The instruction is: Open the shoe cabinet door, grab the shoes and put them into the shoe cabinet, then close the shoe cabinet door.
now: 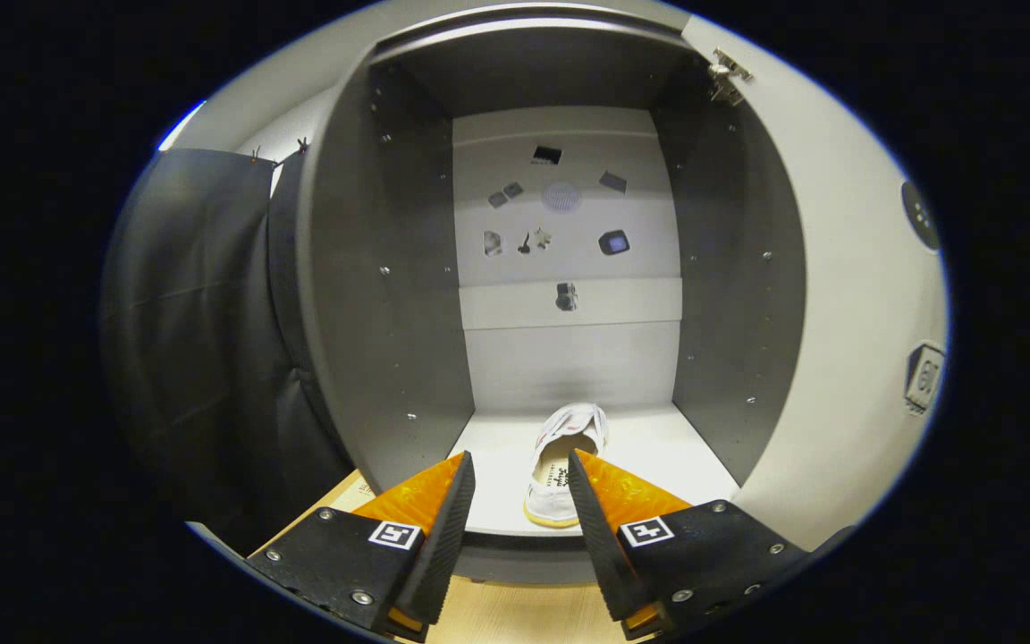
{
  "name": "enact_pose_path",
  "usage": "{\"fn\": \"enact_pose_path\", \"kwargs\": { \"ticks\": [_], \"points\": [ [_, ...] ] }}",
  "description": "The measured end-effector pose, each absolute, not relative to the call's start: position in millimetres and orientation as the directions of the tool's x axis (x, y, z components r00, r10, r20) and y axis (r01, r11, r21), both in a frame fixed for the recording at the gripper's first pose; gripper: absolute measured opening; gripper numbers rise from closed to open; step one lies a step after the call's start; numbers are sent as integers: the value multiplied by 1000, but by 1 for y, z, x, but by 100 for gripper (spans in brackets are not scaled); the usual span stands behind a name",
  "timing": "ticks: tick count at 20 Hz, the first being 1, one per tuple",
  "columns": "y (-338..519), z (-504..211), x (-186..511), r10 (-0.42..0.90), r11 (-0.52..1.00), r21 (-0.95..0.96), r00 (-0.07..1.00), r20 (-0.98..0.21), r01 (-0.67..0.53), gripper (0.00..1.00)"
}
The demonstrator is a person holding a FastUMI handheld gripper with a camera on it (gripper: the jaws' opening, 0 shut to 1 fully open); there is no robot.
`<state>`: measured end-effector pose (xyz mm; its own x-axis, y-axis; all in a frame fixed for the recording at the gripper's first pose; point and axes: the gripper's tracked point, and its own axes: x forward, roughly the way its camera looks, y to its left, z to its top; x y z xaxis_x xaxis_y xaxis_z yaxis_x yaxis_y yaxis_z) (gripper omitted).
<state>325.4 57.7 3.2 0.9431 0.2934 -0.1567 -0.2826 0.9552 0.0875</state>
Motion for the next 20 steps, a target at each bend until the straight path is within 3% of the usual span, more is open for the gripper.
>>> {"fn": "enact_pose_path", "kwargs": {
  "ticks": [9,20],
  "points": [
    [26,33,202,237,971,67,966,-105,-231,80],
    [-51,61,93,83,995,61,995,-49,-80,86]
  ]
}}
